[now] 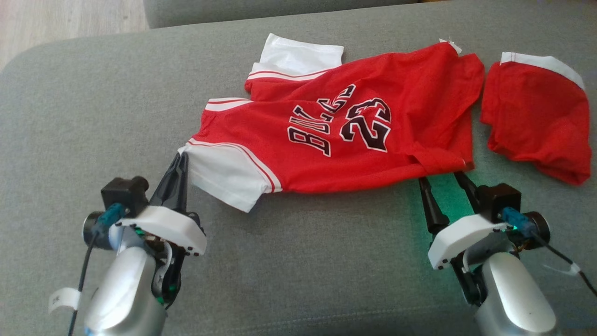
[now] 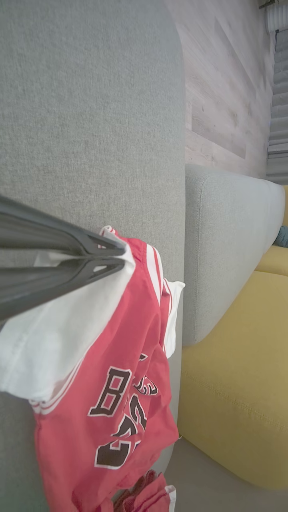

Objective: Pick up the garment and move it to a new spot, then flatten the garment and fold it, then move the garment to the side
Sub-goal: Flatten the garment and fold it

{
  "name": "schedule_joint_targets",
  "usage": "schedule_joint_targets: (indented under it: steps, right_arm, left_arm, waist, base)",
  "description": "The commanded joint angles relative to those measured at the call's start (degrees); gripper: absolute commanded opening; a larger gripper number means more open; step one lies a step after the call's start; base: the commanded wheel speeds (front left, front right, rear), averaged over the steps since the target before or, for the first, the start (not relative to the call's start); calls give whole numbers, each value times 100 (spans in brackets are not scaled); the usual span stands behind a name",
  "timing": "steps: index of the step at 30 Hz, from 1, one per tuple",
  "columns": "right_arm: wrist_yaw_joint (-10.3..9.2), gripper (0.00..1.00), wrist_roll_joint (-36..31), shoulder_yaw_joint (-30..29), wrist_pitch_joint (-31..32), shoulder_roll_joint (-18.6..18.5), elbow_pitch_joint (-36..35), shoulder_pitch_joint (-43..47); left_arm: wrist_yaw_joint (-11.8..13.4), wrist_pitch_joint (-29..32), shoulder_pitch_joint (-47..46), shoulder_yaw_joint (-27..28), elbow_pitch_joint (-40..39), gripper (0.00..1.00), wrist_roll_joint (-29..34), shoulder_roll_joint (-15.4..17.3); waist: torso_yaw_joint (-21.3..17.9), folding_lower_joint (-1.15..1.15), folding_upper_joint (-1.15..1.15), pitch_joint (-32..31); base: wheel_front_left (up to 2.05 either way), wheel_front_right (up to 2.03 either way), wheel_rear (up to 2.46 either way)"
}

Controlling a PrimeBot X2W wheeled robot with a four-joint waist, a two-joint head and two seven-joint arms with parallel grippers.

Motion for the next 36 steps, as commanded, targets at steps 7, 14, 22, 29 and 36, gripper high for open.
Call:
schedule_joint_targets:
  steps: [7,14,22,29,36]
  right_arm:
    - [37,100,-179,52,136,-20,-210,-440]
    - [37,100,-606,-103,64,-20,-74,-727]
    - [37,100,-799,-134,1,-20,138,-844]
    - [37,100,-999,-163,-168,-20,184,-928]
    - [37,82,-1082,-248,-200,-20,213,-947]
  left_arm:
    - [-74,-71,-179,191,-153,0,99,21]
    - [-139,-71,-268,178,-96,0,113,18]
    - [-158,-71,-312,206,-78,0,132,2]
    - [-188,-71,-335,225,-32,0,156,-7]
    - [-204,-71,-338,237,2,0,177,-20]
  waist:
    - [73,0,0,72]
    - [191,0,0,177]
    - [211,0,0,261]
    - [181,0,0,255]
    - [160,0,0,219]
  base:
    - [0,0,0]
    - [0,0,0]
    - [0,0,0]
    - [0,0,0]
    - [0,0,0]
